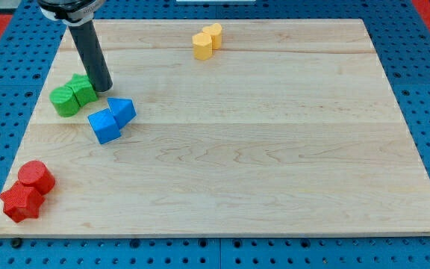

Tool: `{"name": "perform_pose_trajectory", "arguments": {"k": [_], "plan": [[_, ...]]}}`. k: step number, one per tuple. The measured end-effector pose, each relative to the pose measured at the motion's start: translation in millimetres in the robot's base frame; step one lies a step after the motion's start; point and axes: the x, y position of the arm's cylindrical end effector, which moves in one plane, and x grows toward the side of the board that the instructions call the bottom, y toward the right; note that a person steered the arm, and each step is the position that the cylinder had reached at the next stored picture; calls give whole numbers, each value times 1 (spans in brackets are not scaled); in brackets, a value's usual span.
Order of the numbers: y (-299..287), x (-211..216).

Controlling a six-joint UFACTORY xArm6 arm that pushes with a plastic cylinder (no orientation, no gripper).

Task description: Nudge the blue triangle towards down a bit

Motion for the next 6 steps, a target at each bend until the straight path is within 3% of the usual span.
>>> {"name": "perform_pose_trajectory", "arguments": {"k": [1, 6], "plan": [[26, -4], [29, 28]]}}
